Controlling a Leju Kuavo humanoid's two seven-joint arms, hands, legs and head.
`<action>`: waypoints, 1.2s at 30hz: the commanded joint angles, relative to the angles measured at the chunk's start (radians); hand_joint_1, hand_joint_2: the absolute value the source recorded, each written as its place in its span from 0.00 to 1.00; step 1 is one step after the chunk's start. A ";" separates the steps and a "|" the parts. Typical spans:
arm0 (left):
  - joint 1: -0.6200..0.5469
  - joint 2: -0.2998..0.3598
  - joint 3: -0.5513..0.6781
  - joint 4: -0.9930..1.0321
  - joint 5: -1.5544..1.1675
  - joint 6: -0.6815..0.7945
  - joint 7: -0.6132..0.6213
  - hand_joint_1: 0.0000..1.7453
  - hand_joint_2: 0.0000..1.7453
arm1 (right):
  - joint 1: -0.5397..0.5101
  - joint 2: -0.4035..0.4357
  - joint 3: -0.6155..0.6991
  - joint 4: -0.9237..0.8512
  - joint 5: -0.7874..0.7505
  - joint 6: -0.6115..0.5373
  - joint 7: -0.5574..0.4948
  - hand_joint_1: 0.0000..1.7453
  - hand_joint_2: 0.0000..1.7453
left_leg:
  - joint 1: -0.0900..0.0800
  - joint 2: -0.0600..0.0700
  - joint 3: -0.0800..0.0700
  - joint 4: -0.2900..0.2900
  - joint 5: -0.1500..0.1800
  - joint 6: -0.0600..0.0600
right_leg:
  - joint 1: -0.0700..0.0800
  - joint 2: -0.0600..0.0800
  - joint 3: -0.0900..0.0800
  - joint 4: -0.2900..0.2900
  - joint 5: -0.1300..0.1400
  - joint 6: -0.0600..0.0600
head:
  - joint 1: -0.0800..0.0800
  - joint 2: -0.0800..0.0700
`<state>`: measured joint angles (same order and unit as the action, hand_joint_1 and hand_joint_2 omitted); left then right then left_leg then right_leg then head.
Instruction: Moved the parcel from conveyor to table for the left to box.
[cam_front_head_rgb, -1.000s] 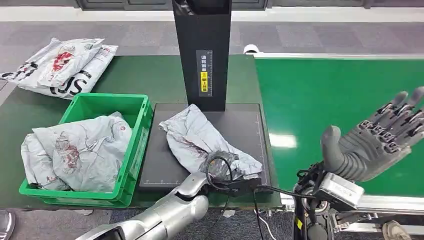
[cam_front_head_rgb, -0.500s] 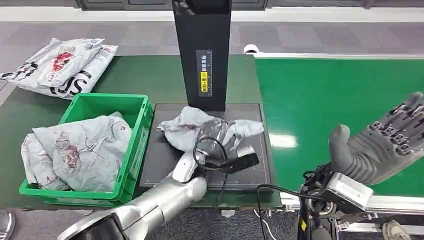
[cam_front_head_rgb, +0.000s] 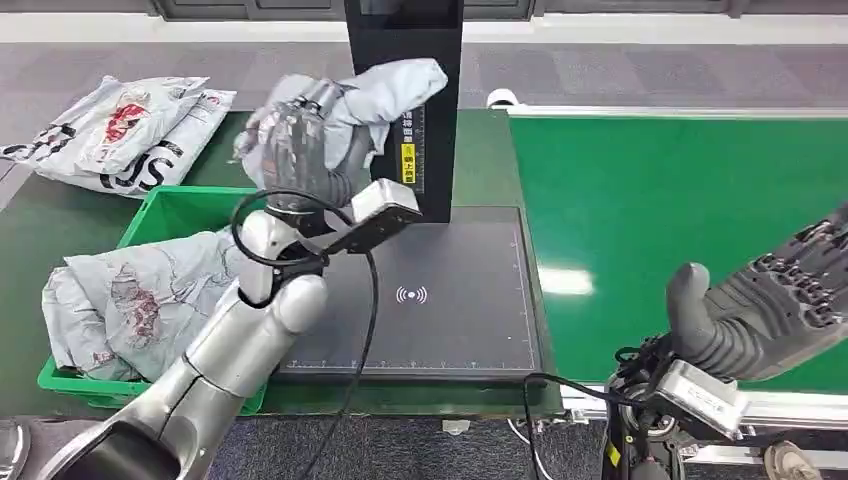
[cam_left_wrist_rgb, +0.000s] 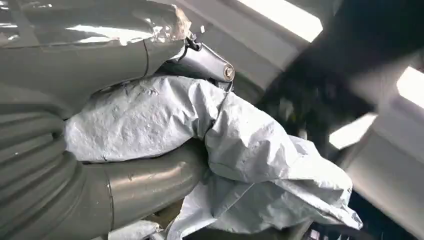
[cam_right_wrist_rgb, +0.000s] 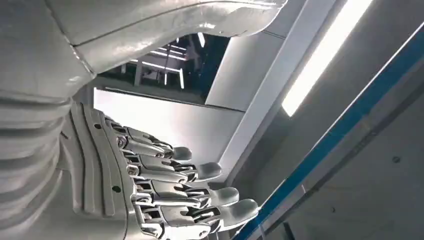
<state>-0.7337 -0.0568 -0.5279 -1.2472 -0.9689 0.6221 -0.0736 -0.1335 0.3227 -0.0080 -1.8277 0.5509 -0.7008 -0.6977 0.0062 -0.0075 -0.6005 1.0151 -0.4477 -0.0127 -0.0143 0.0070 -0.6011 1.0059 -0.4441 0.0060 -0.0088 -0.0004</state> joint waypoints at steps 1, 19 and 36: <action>0.005 0.053 0.123 -0.138 0.006 -0.026 -0.005 1.00 1.00 | 0.020 0.005 -0.047 0.002 -0.006 0.003 0.000 0.00 1.00 | 0.001 0.002 0.002 -0.002 0.000 0.000 | 0.001 0.001 0.002 -0.002 0.000 -0.001 | 0.000 0.000; 0.078 0.268 0.494 0.004 -0.230 0.021 0.083 1.00 1.00 | 0.129 -0.017 -0.046 -0.083 -0.016 0.003 0.000 0.00 1.00 | 0.001 0.005 0.007 -0.005 0.000 -0.001 | 0.001 0.003 0.004 -0.003 0.000 -0.003 | 0.000 0.000; 0.191 0.243 0.542 0.238 -0.271 -0.017 0.062 1.00 1.00 | 0.093 -0.033 -0.007 -0.025 -0.015 0.003 0.000 0.00 1.00 | 0.002 0.001 0.004 -0.003 0.001 -0.001 | 0.002 0.000 0.003 -0.002 -0.001 -0.003 | 0.000 0.000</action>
<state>-0.5185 0.2251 0.0023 -1.1551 -1.2474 0.6561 0.0145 -0.0131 0.3101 -0.0088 -1.9020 0.5447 -0.7004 -0.7004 0.0080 -0.0063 -0.5999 1.0141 -0.4469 -0.0145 -0.0125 0.0083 -0.6014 1.0064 -0.4452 0.0036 -0.0088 0.0000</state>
